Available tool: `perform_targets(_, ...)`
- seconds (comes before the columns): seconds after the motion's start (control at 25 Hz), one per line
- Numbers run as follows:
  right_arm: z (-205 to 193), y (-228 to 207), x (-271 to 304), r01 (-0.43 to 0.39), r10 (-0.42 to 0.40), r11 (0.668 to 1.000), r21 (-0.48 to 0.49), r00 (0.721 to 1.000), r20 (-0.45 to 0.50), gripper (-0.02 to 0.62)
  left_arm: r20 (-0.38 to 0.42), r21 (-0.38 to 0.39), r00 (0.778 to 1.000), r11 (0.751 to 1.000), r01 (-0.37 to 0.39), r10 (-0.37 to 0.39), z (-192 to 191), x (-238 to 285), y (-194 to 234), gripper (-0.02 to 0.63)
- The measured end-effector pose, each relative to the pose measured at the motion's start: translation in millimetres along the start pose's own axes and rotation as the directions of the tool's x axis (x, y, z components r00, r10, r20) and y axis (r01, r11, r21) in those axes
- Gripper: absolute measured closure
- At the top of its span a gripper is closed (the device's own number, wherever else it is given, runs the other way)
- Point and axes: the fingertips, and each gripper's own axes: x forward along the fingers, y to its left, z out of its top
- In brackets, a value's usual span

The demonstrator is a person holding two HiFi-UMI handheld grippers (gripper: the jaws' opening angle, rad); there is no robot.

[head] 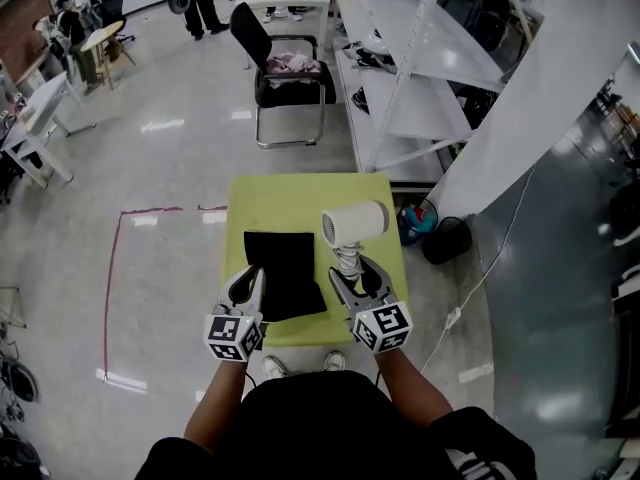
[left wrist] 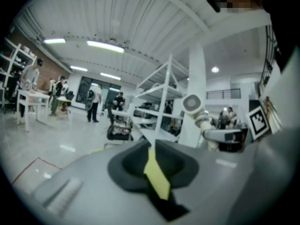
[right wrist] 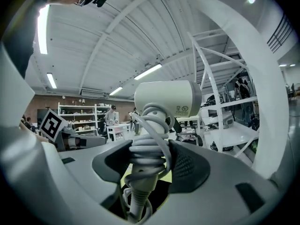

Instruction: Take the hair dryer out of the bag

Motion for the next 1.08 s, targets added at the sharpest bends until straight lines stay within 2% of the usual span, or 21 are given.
perform_targets(0.2, 21, -15, 1, 0.055, -0.054, 0.998, -0.028, 0.997, 0.046, 0.359, 0.039, 0.017, 0.999, 1.0, 0.024, -0.025, 22, 7, -9, 0.56)
perform_targets(0.36, 28, -15, 7, 0.068, -0.067, 0.997, -0.026, 0.996, 0.067, 0.359, 0.054, 0.03, 0.998, 0.999, 0.021, -0.022, 29, 6, -5, 0.56)
perform_targets(0.76, 13, -21, 10, 0.063, -0.063, 0.998, -0.025, 0.998, 0.022, 0.359, 0.008, 0.025, 1.0, 1.0, 0.019, -0.019, 15, 10, -9, 0.56)
perform_targets(1.08, 1, -22, 7, 0.062, -0.062, 0.998, -0.027, 0.998, 0.0, 0.359, 0.002, 0.031, 1.0, 0.999, 0.015, -0.015, 9, 7, -10, 0.56)
